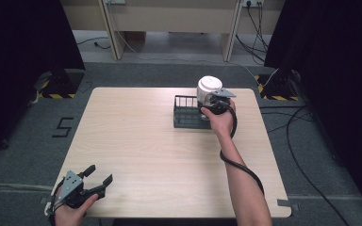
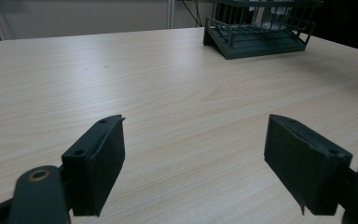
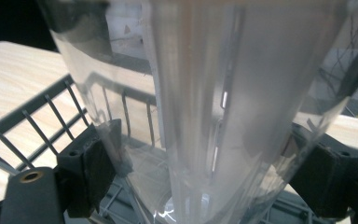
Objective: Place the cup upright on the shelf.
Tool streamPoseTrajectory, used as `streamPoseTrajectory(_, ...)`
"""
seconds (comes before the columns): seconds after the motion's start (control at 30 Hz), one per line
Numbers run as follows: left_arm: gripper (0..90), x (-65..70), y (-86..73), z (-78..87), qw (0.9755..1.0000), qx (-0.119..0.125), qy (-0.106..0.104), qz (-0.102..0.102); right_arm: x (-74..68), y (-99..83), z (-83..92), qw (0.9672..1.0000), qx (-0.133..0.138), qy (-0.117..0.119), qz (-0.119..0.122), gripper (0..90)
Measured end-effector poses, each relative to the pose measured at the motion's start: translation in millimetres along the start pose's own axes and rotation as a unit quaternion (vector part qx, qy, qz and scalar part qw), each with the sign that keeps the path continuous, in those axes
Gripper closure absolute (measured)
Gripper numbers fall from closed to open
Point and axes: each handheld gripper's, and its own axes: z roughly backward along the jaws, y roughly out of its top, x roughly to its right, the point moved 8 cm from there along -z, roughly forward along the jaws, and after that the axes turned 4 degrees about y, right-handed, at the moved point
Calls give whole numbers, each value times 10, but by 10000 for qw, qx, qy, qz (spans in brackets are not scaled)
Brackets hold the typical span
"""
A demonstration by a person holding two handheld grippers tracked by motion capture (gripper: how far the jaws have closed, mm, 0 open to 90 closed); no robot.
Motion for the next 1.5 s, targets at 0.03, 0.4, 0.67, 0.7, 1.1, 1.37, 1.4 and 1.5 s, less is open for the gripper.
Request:
streamPoseTrajectory(0.03,199,0,0,0,10000,-1,0,0,-3,1,0,10000,-1,-4,17,180)
streamPoseTrajectory(0.4,199,4,-2,0,10000,-13,-6,-10,-10,-1,14,10000,-53,-78,-25,174)
streamPoseTrajectory(0.67,198,6,-5,-4,10000,-24,-9,-15,-8,-6,66,9999,-15,-94,-48,160)
streamPoseTrajectory(0.7,198,8,-3,-4,10000,-18,-11,-9,-9,-1,81,9999,-1,-99,-46,161)
streamPoseTrajectory(1.1,198,15,-4,-6,10000,-25,-15,-36,-46,-13,258,10000,-20,-41,-47,157)
streamPoseTrajectory(1.37,198,15,-4,-6,10000,-24,-12,-39,-95,-26,382,10000,-52,75,-3,160)
streamPoseTrajectory(1.4,198,15,-3,-6,10000,-23,-12,-39,-95,-28,394,10000,-50,83,15,160)
streamPoseTrajectory(1.5,198,13,-2,-4,10000,-19,-9,-37,-106,-50,448,9999,-40,103,13,164)
